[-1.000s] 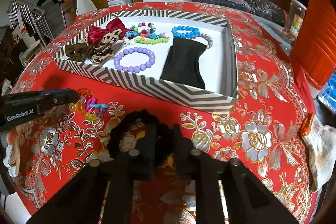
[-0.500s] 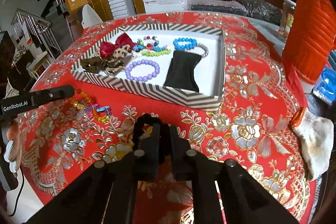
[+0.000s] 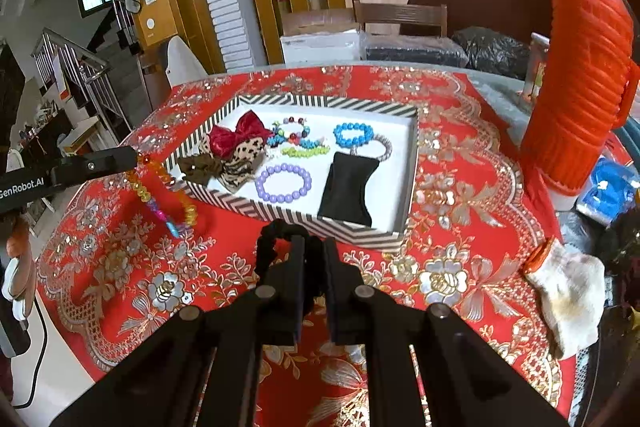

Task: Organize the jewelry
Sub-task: 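Carry both items into the tray and open both tools to release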

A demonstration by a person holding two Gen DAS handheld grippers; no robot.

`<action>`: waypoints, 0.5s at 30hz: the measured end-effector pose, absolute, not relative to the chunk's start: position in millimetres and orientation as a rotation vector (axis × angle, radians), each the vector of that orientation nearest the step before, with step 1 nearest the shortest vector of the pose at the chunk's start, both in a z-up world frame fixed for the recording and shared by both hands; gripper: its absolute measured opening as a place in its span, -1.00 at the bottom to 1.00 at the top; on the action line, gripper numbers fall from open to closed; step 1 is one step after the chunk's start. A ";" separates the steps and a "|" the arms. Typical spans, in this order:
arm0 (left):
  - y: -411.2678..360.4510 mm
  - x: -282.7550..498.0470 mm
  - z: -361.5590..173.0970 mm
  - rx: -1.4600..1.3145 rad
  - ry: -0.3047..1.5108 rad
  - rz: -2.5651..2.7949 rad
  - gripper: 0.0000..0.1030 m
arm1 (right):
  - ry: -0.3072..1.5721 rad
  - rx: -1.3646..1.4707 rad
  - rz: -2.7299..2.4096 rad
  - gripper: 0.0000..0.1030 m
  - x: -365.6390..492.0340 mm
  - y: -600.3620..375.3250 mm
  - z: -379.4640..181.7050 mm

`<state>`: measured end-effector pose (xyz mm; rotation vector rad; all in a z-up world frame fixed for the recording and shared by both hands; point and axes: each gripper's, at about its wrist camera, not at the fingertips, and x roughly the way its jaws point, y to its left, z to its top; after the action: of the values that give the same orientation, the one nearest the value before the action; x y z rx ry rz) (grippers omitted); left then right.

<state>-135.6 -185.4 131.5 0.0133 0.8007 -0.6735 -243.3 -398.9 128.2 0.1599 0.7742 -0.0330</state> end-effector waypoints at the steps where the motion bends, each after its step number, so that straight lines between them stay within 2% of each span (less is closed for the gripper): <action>1: -187.2 -135.7 133.3 0.018 0.796 -0.675 -0.97 | 0.772 0.160 -0.034 -0.83 -243.3 -399.7 129.6; 15: -227.1 -127.5 140.9 0.098 0.770 -0.702 -0.96 | 0.786 0.175 -0.051 -0.83 -234.2 -412.7 128.3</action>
<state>-127.5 -227.1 140.9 0.0977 0.7696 -0.7019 -234.2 -412.7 128.3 0.1754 0.7858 -0.0513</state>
